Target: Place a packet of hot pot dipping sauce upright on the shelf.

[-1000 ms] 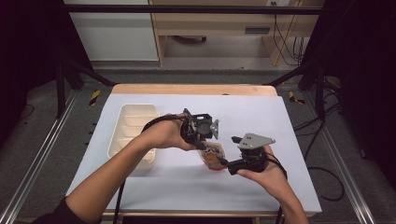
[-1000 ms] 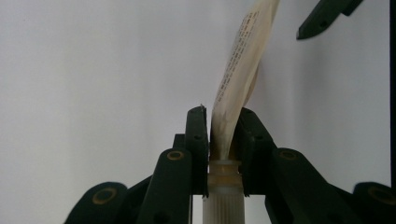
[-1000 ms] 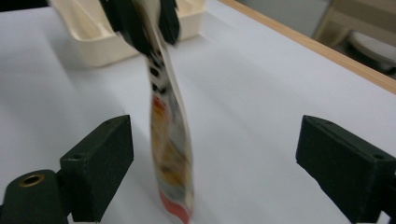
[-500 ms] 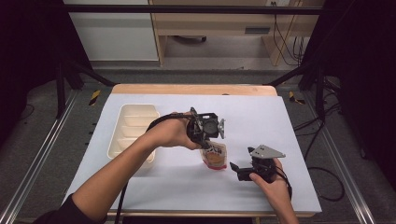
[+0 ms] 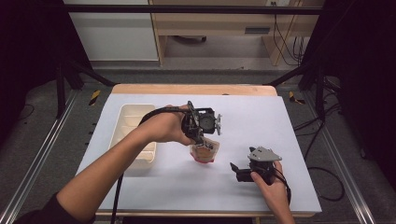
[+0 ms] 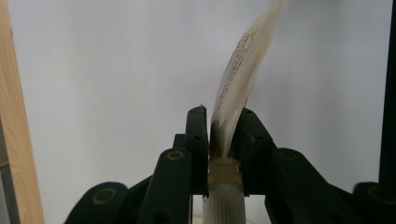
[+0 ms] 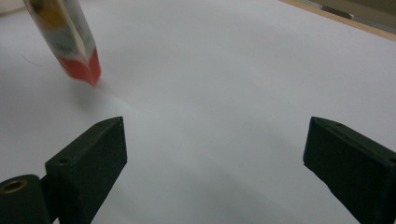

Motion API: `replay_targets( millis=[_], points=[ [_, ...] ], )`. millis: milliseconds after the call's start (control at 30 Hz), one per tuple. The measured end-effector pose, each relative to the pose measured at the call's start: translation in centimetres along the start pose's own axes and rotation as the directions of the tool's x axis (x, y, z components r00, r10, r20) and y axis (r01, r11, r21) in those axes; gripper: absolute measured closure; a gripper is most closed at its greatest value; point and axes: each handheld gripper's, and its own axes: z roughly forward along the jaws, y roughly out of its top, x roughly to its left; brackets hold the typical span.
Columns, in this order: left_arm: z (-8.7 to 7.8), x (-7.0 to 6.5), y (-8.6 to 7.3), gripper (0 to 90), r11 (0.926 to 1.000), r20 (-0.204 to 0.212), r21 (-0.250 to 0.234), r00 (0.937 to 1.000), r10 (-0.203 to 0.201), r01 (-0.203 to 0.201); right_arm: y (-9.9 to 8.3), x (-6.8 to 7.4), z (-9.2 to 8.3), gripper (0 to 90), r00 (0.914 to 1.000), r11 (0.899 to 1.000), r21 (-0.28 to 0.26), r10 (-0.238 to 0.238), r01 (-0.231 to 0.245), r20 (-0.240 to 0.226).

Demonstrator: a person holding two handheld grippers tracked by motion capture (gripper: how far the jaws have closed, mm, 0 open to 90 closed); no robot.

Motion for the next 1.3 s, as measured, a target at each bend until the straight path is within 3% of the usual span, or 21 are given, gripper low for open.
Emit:
replay_targets(
  millis=[300, 533, 833, 1300],
  points=[
    [-2.2, 0.1, -2.5, 76.3, 0.9995, -0.026, 0.002, 0.9992, -0.031, 0.031, -0.2, 0.3, 0.3, 6.4, 0.9978, 0.998, 0.031, -0.047, 0.045, 0.048],
    [-4.4, 0.1, -6.3, 76.3, 0.9966, -0.054, 0.028, 0.9956, -0.076, 0.078, -0.2, 0.3, 0.4, 6.1, 0.9962, 0.998, 0.032, -0.06, 0.058, 0.063],
    [-7.0, 0.4, -9.9, 76.3, 0.9907, -0.123, 0.026, 0.9839, -0.129, 0.133, -0.4, 0.1, 0.4, 5.7, 0.9927, 0.995, 0.056, -0.082, 0.077, 0.089],
    [-8.6, 0.5, -13.2, 76.3, 0.9853, -0.119, 0.026, 0.9792, -0.165, 0.169, -0.5, 0.1, 0.2, 5.3, 0.9923, 0.996, 0.05, -0.072, 0.068, 0.1]
  ],
)
